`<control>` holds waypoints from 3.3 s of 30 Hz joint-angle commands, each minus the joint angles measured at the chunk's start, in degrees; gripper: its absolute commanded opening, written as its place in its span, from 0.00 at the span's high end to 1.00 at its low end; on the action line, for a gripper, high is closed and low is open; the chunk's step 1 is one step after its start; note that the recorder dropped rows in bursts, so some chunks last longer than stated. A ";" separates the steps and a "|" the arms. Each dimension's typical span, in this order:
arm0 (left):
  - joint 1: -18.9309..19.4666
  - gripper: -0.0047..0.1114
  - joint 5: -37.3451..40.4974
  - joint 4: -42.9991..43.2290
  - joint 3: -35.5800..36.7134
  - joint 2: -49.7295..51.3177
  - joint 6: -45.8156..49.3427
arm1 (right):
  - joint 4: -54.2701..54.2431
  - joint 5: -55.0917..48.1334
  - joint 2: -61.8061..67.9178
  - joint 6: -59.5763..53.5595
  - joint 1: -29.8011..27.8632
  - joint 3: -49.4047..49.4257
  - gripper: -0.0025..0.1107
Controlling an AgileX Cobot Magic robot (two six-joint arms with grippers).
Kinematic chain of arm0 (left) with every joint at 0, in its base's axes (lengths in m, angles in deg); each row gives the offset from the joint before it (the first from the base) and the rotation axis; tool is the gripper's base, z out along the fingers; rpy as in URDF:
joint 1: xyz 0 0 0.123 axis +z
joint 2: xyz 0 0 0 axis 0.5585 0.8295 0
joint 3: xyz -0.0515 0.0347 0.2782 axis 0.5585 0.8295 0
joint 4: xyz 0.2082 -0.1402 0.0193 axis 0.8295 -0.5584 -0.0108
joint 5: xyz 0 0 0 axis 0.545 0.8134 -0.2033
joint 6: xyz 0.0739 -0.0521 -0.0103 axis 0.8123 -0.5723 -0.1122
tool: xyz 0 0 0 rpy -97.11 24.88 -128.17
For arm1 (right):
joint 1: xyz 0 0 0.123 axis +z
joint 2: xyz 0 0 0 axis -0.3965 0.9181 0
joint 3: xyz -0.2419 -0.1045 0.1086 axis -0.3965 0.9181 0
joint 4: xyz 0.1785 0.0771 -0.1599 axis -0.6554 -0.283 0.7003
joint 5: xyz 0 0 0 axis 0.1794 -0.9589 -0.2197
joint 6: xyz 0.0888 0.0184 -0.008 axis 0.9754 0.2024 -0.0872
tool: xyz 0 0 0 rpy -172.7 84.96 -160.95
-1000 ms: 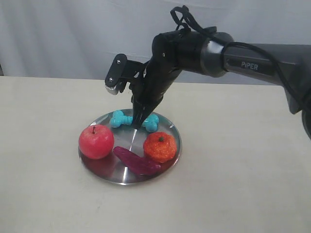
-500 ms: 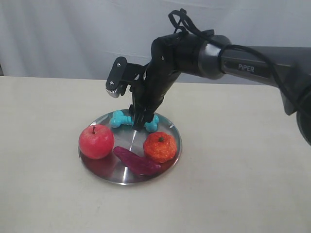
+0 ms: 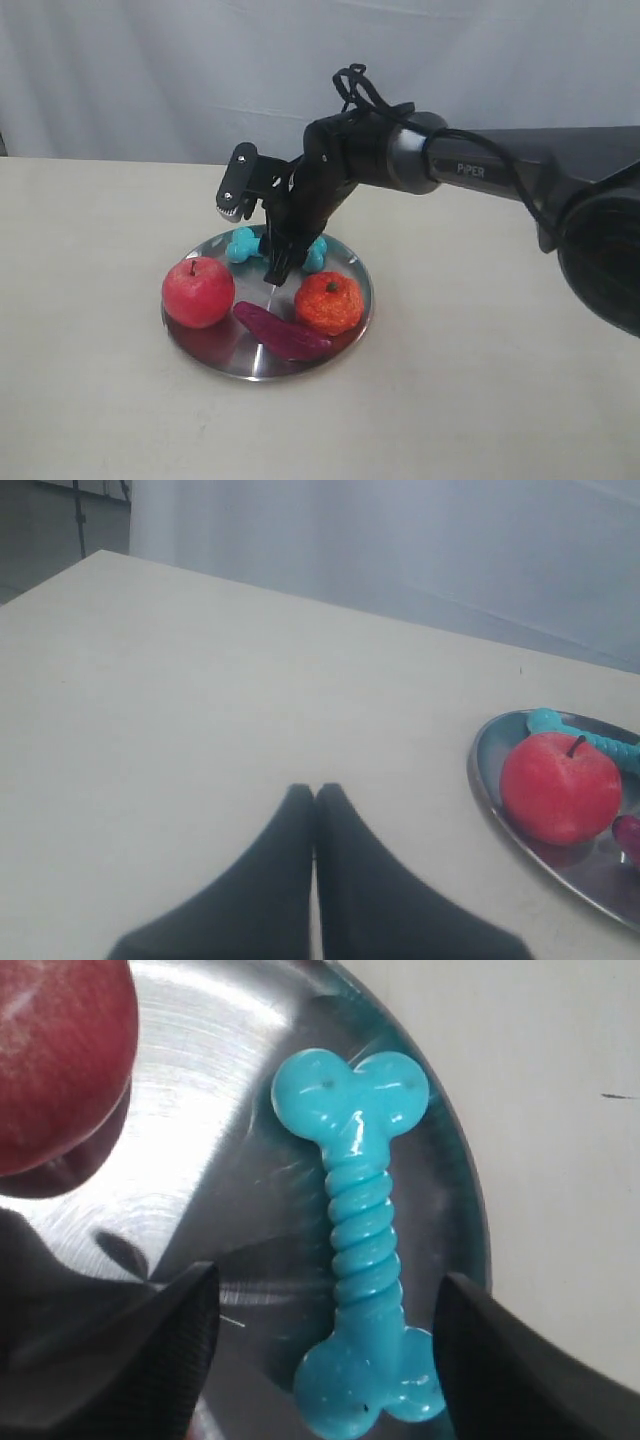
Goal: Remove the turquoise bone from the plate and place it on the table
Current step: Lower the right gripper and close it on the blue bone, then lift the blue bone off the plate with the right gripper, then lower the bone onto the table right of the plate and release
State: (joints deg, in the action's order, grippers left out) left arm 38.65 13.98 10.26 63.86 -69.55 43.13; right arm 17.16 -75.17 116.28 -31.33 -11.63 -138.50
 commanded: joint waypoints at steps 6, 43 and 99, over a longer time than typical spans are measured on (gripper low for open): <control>-0.28 0.96 -0.30 0.01 0.15 -0.07 -0.11 | -0.02 4.49 3.15 0.40 -0.31 -0.31 0.45; -0.28 0.96 -0.30 0.01 0.15 -0.07 -0.11 | -0.21 11.45 7.54 2.93 -0.31 -0.31 0.95; -0.28 0.96 -0.30 0.01 0.15 -0.07 -0.11 | 15.03 -5.32 -35.40 68.16 -11.56 38.79 0.98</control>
State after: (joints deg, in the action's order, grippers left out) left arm 38.65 13.98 10.26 63.86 -69.55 43.13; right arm 32.10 -88.36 80.38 33.43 -22.70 -102.51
